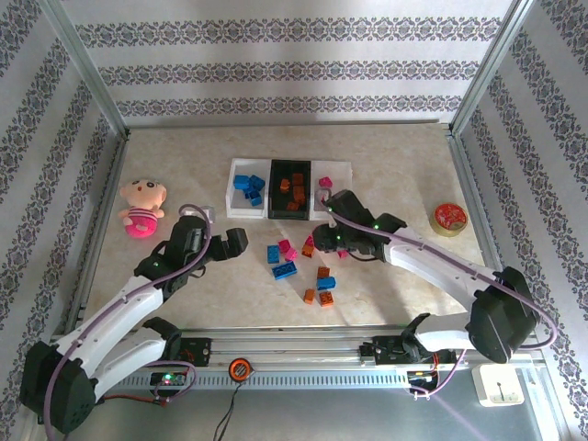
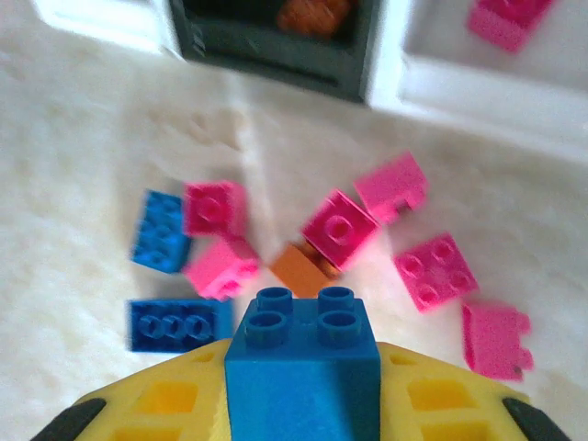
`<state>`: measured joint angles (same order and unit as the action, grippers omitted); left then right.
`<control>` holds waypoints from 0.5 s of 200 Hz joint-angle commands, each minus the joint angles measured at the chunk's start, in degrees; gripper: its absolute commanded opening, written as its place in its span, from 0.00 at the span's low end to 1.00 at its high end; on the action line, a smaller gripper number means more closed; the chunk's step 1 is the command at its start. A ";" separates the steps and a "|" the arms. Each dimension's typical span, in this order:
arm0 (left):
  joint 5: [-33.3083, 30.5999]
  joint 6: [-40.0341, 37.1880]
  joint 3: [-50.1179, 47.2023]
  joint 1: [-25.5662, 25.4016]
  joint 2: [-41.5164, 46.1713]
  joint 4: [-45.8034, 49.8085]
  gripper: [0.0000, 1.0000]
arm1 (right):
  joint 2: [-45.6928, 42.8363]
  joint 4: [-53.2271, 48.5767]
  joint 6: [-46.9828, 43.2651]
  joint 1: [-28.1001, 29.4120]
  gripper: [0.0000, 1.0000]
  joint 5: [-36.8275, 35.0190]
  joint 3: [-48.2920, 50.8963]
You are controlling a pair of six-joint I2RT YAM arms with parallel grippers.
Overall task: Sort the legos into containers by color
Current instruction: Pick up the lego from the center of the table, then place the lego in the container.
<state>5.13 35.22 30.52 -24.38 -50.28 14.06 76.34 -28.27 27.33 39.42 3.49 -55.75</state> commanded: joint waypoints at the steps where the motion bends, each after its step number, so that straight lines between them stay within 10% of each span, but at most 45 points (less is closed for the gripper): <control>1: -2.48 0.49 -1.87 -0.61 2.66 3.51 1.00 | 5.19 3.32 -1.83 1.05 0.27 3.51 -7.31; 100: -1.02 3.60 -5.77 -0.59 8.27 4.44 1.00 | 50.91 4.46 0.77 0.74 0.27 0.86 -56.43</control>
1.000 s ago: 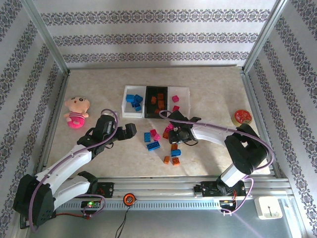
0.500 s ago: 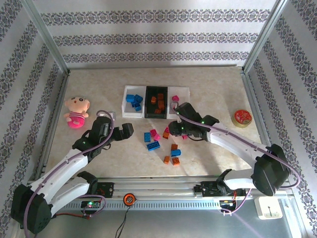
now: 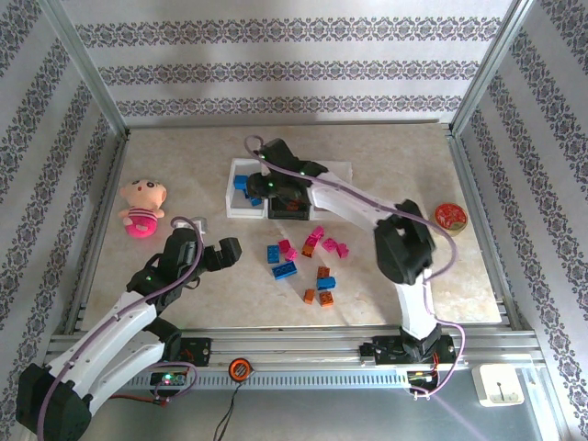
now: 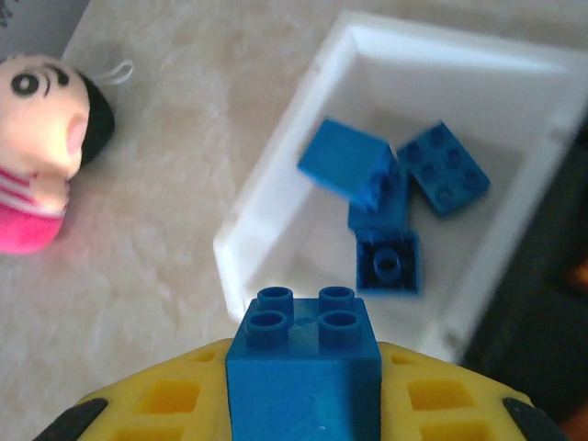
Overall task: Sort the legos into containers by color
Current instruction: Place the lego in the container.
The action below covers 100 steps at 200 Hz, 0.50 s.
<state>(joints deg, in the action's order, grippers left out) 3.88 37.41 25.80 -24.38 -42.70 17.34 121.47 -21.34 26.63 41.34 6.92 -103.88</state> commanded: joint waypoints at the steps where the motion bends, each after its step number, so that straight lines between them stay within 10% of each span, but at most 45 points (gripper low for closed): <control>1: 0.37 1.43 -1.08 -0.58 0.64 1.09 1.00 | 6.09 -2.52 1.52 -1.18 0.26 -2.64 -8.68; 52: 1.38 1.84 -2.07 -0.58 0.91 1.46 1.00 | 16.06 -8.28 3.77 -2.59 0.55 -2.23 -22.53; 100: 1.58 1.16 -1.63 -0.58 1.12 1.58 1.00 | 7.44 -7.26 2.63 -2.33 0.60 -0.97 -16.58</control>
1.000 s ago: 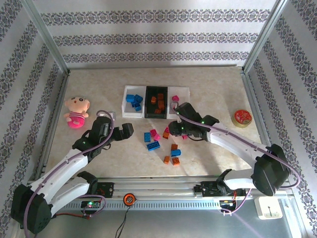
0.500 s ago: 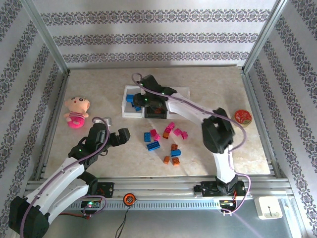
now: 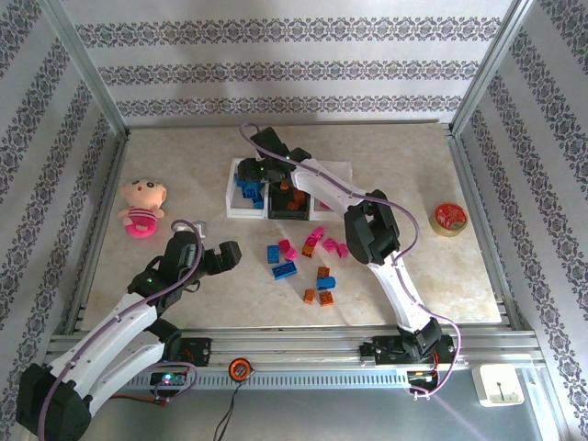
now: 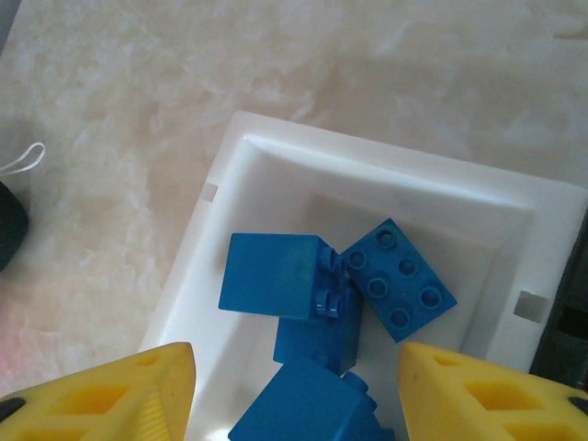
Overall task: Sort the legos into containers by color
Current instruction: Place the lego in the container, then pick up the lego from the bottom-center of the table.
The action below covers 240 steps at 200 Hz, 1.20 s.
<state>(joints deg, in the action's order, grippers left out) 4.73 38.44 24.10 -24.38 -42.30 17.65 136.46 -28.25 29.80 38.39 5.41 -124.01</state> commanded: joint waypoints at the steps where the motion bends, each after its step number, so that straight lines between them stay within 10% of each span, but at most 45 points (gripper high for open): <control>1: 0.76 0.19 0.07 -0.58 0.73 1.26 1.00 | -7.98 -0.24 -0.58 0.67 0.60 0.59 4.05; 114: 0.60 1.41 -1.59 -0.54 -0.85 -1.74 1.00 | -58.23 4.55 2.91 4.45 0.65 -5.76 75.39; 240: 1.26 2.70 -2.12 -0.54 -4.42 -4.71 1.00 | -56.14 3.03 12.04 13.63 0.70 -12.90 83.94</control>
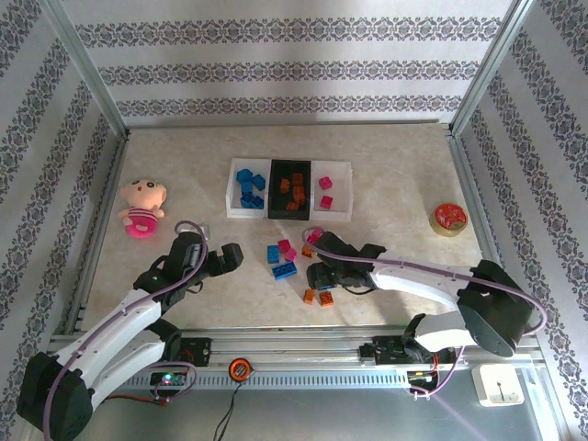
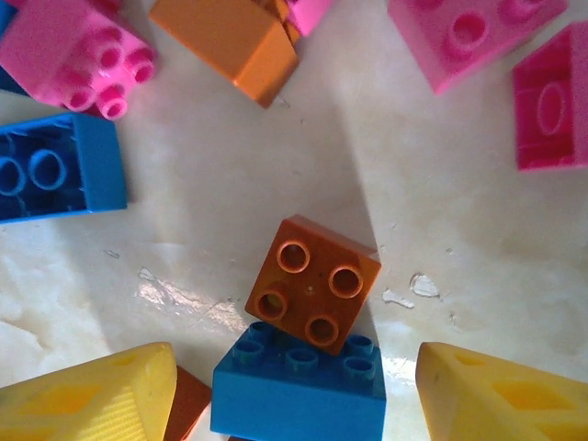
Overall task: Sort the legos into containers by color
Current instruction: Pick up the lego from the bottom-center of the table, then place the lego in the container.
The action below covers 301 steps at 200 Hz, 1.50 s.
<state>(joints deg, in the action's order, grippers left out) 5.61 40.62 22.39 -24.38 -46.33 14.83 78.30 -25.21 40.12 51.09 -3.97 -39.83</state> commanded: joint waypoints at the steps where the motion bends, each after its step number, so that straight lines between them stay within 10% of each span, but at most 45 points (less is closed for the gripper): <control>1: 0.38 0.51 -0.42 -0.52 -0.37 -1.90 1.00 | 2.07 -0.01 1.76 1.03 0.70 -3.56 -0.28; 157: -0.22 -0.43 0.28 -0.50 -0.17 -1.20 1.00 | -8.20 -4.62 -6.57 0.34 0.37 -2.33 -9.79; 301: 4.40 -2.29 0.72 -0.49 1.50 0.34 1.00 | 53.81 -1.56 -14.95 -9.00 0.37 3.45 -79.58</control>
<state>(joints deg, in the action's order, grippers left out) 8.86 40.40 22.13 -24.38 -45.52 14.57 126.52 -21.96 25.08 42.81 -0.36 -110.32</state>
